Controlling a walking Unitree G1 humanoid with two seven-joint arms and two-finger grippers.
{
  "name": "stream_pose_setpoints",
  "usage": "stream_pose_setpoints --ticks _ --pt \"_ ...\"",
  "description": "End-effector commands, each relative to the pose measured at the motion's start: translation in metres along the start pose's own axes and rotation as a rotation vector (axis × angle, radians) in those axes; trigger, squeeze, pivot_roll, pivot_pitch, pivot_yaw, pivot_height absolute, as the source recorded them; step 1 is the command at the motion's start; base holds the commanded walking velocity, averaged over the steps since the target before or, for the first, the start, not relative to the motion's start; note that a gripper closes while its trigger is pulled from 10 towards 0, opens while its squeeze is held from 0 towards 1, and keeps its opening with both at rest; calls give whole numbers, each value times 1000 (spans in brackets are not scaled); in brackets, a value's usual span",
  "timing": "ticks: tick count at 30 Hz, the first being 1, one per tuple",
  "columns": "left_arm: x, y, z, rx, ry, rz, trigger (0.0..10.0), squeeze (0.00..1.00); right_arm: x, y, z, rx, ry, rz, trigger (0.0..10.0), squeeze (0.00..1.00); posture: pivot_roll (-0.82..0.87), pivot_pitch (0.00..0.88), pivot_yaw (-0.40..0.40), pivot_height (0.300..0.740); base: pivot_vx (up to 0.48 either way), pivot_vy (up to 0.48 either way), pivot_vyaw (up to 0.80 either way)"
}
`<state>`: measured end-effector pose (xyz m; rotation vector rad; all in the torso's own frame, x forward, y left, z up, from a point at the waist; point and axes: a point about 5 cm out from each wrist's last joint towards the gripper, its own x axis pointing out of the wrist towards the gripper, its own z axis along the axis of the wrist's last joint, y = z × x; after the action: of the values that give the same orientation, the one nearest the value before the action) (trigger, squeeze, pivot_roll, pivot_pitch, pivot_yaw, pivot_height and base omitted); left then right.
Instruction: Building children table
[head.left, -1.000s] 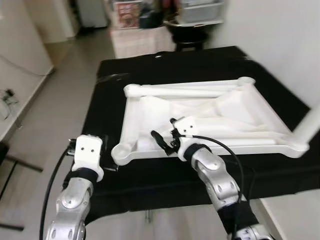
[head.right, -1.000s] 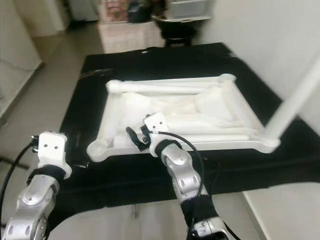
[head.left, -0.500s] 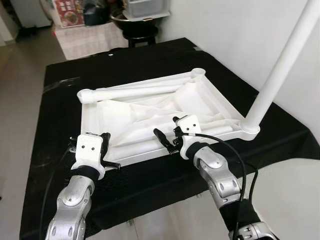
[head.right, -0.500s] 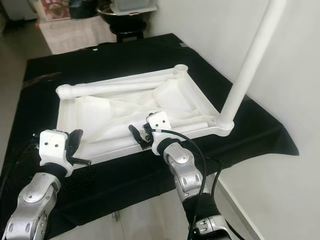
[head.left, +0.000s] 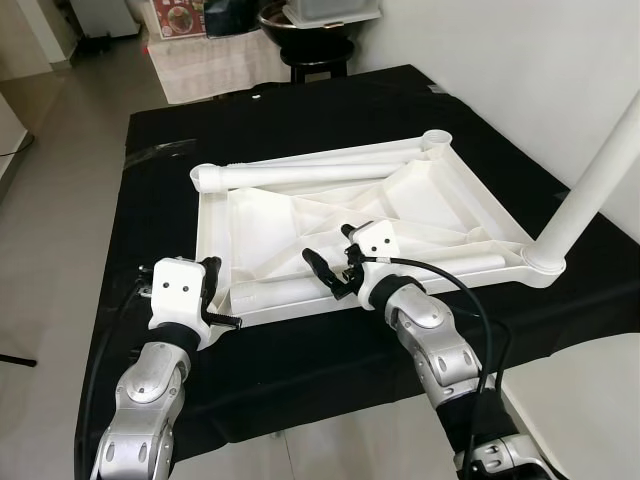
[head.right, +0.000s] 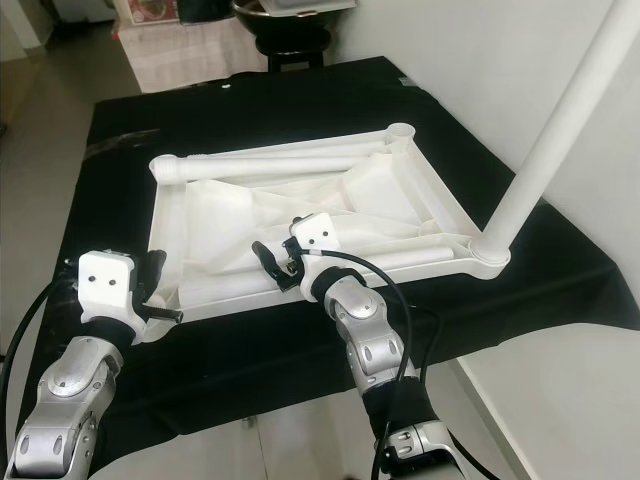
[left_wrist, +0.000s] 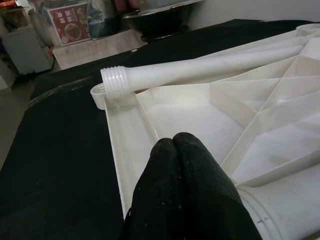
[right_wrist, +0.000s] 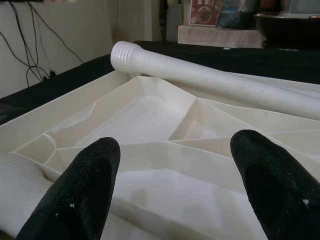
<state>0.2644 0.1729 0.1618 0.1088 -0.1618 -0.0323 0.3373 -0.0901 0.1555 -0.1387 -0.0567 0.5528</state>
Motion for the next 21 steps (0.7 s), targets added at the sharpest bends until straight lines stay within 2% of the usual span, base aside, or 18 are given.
stream_pose_setpoints --ticks 1,17,21 --pt "-2 2 -7 -2 37 -1 10000 0 1 2 -1 15 12 13 10000 0 -38 97 54 740 0 0 -800" --pt "-4 1 -9 -1 45 -8 10000 0 1 4 -3 25 12 17 10000 0 -38 88 60 740 0 0 -800" --pt "-4 1 -9 0 45 -9 10000 0 0 4 -2 32 3 18 10000 0 -38 87 61 740 0 0 0"
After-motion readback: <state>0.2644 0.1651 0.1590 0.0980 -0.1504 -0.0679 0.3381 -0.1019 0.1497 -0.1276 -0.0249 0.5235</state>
